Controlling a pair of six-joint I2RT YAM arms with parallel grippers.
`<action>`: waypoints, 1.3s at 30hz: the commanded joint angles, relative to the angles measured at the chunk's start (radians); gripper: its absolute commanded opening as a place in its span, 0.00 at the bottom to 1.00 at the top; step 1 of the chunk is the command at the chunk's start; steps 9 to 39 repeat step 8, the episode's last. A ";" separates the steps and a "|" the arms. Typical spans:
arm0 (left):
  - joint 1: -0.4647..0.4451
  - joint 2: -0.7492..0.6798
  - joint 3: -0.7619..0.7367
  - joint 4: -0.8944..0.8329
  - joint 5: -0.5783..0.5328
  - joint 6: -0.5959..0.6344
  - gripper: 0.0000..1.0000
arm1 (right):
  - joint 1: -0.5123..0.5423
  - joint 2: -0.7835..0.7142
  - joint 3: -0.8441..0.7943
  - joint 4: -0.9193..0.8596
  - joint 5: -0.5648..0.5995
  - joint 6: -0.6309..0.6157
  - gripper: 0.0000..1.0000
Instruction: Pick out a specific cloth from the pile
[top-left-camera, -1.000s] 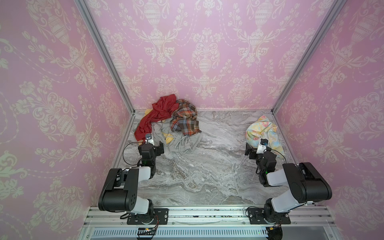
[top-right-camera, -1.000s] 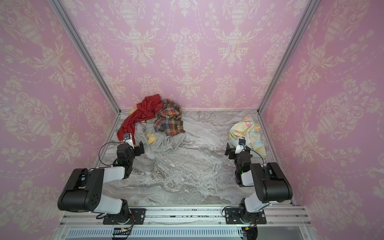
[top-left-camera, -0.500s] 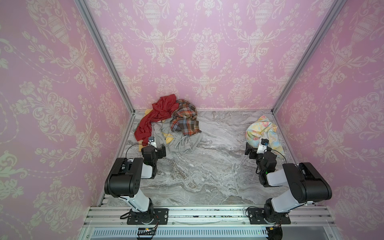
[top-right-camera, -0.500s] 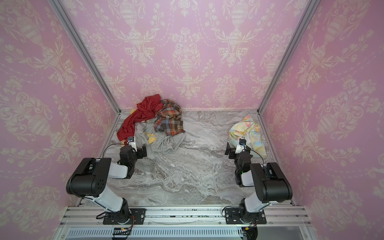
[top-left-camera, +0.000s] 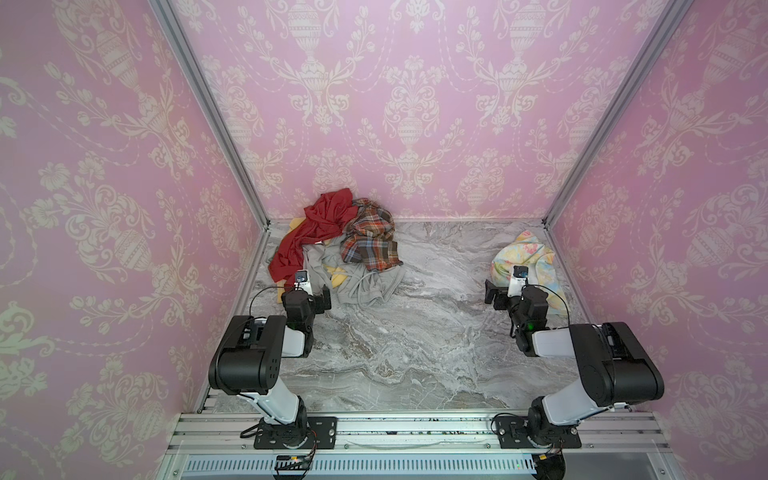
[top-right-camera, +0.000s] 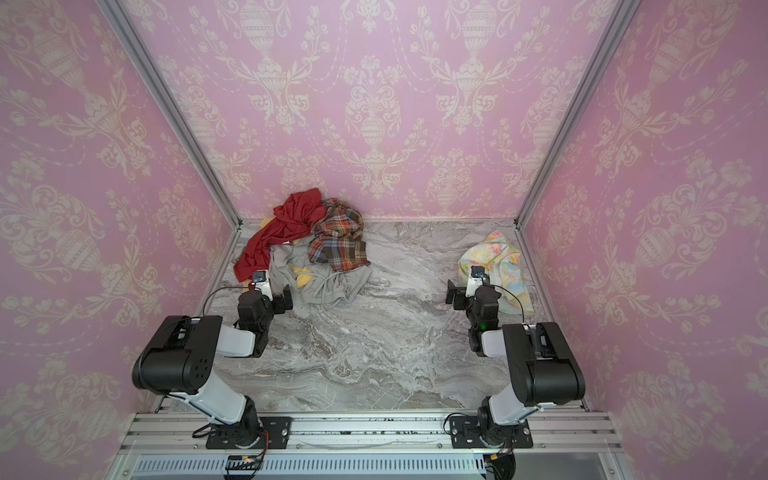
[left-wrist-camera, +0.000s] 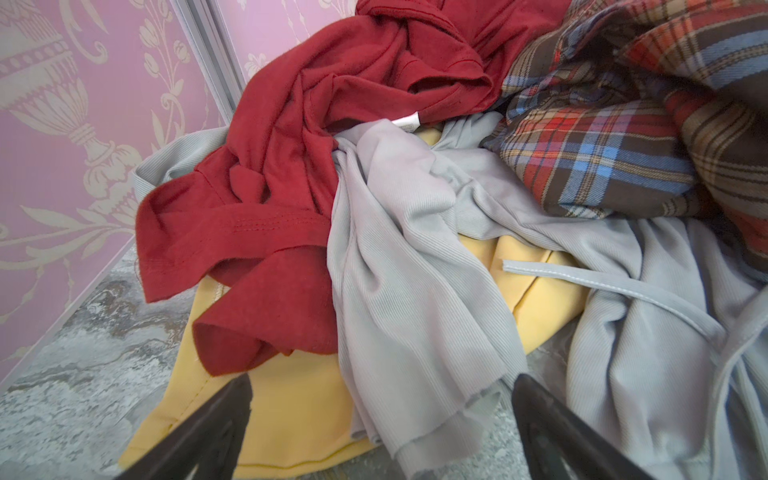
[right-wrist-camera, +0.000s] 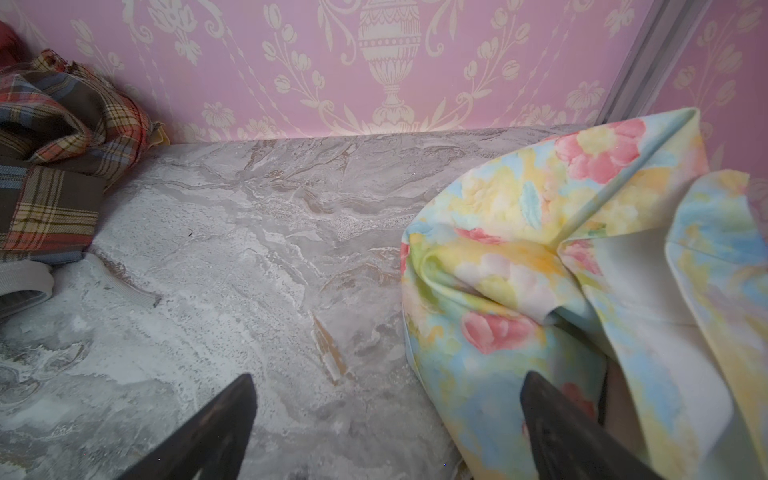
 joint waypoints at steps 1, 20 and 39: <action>0.008 -0.003 -0.004 0.023 -0.017 0.008 0.99 | -0.003 -0.005 0.001 -0.024 -0.020 -0.015 1.00; 0.008 -0.003 -0.004 0.023 -0.017 0.008 0.99 | -0.009 -0.006 0.001 -0.023 -0.034 -0.013 1.00; 0.008 -0.003 -0.004 0.023 -0.017 0.008 0.99 | -0.009 -0.006 0.001 -0.023 -0.034 -0.013 1.00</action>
